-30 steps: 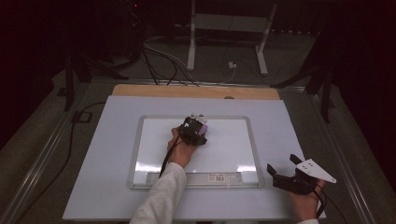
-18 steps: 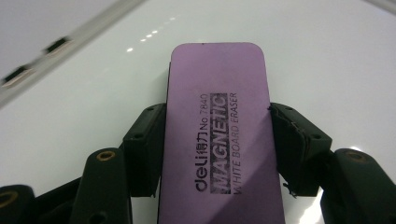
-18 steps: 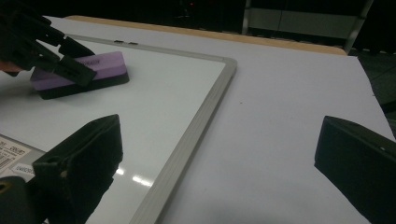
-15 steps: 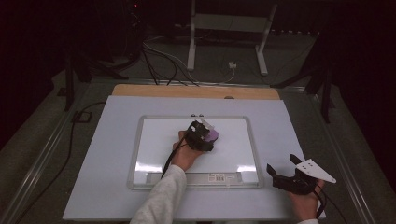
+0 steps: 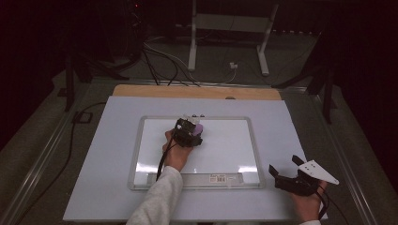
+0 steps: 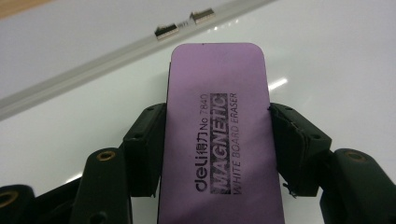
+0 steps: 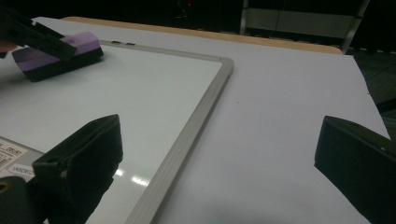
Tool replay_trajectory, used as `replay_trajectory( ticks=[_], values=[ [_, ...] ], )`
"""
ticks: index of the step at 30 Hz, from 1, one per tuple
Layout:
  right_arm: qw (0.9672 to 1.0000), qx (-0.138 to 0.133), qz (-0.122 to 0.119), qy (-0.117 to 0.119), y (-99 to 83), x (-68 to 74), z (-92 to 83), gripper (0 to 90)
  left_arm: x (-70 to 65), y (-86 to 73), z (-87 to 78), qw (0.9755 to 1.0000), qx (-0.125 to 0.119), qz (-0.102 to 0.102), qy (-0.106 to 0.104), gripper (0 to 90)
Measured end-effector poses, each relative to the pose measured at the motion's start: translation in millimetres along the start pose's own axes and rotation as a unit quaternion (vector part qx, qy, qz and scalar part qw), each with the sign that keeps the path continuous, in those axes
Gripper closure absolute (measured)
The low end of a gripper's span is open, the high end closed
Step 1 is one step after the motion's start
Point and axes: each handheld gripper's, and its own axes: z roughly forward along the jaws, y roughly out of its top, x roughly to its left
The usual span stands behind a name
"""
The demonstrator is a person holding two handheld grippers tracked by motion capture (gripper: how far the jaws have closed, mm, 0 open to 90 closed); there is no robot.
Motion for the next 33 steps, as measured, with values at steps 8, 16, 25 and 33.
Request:
replay_trajectory(
  ticks=[8, 16, 25, 33],
  values=[
    [1.0, -0.001, -0.001, 0.001, 0.2, -0.2, -0.4, 1.3, 6.4, -2.5, -11.0, 0.9997, -0.015, -0.015, -0.015, 41.6],
    [1.0, -0.001, 0.001, -0.001, -0.2, -1.6, -1.6, 1.3, 10.3, -7.0, -18.7, 0.9992, -0.024, -0.013, -0.027, 41.6],
    [1.0, 0.0, 0.0, -0.001, -0.3, -0.8, -1.3, 1.3, 17.5, -15.3, -27.2, 0.9988, -0.028, -0.023, -0.034, 41.6],
    [1.0, 0.0, 0.001, 0.0, -0.3, -1.0, -1.4, 1.4, 26.4, -31.2, -39.8, 0.9983, -0.027, -0.034, -0.037, 41.6]
  ],
)
